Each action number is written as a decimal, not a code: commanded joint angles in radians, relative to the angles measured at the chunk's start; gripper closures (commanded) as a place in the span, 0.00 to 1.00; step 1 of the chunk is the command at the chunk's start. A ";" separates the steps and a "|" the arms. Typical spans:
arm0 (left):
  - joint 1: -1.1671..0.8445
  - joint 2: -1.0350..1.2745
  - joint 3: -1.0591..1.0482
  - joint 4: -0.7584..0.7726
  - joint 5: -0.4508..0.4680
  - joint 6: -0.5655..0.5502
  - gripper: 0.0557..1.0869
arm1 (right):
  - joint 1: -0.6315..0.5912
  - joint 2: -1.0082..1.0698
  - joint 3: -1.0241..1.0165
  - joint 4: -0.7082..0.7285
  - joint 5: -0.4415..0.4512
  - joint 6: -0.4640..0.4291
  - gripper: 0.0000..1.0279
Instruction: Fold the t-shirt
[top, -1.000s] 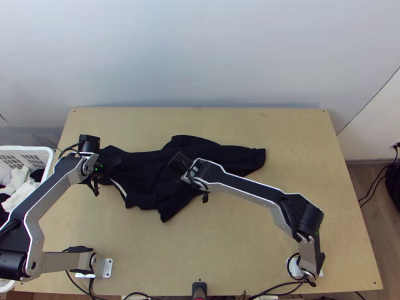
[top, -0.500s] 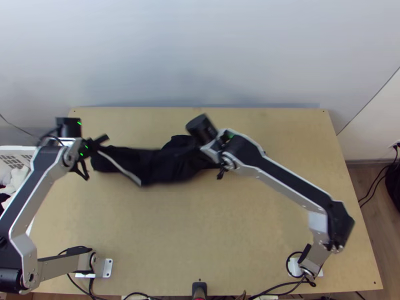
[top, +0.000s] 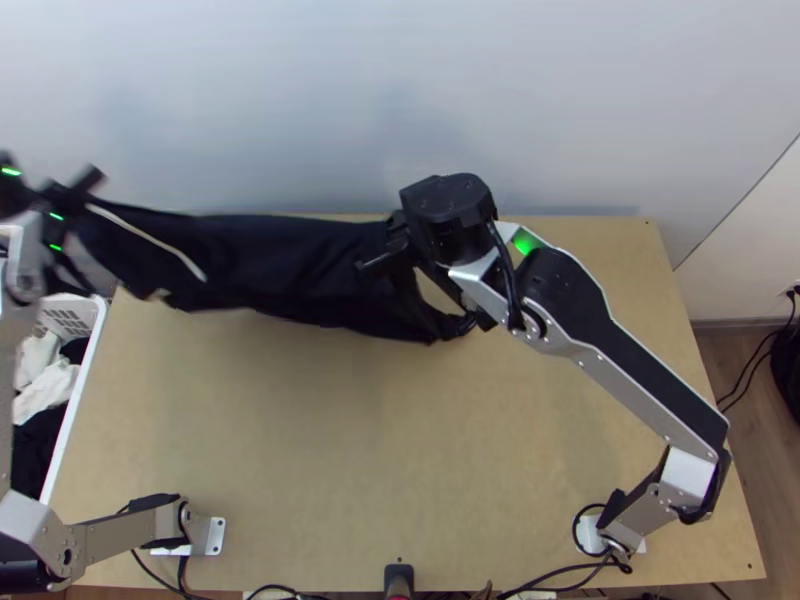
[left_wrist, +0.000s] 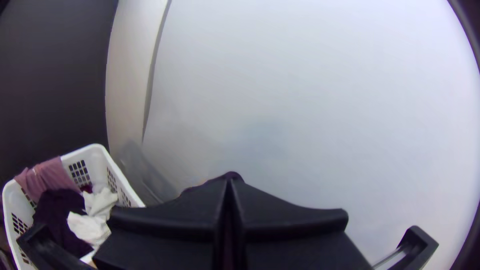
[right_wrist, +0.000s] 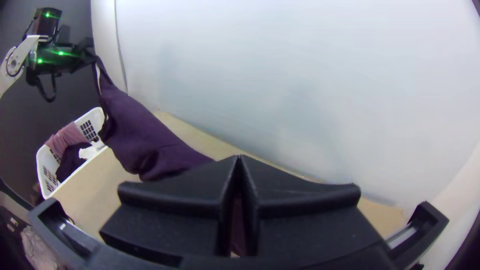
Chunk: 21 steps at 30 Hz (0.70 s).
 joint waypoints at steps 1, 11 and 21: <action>0.089 -0.003 0.254 0.043 -0.051 0.086 0.96 | 0.086 0.021 0.110 0.045 0.057 -0.099 0.97; 0.111 0.002 0.504 0.146 -0.054 0.210 0.96 | 0.179 0.056 0.158 0.104 0.081 -0.133 0.97; -0.075 0.114 0.536 0.246 -0.111 0.244 0.96 | 0.170 0.039 0.143 0.068 0.118 -0.127 0.97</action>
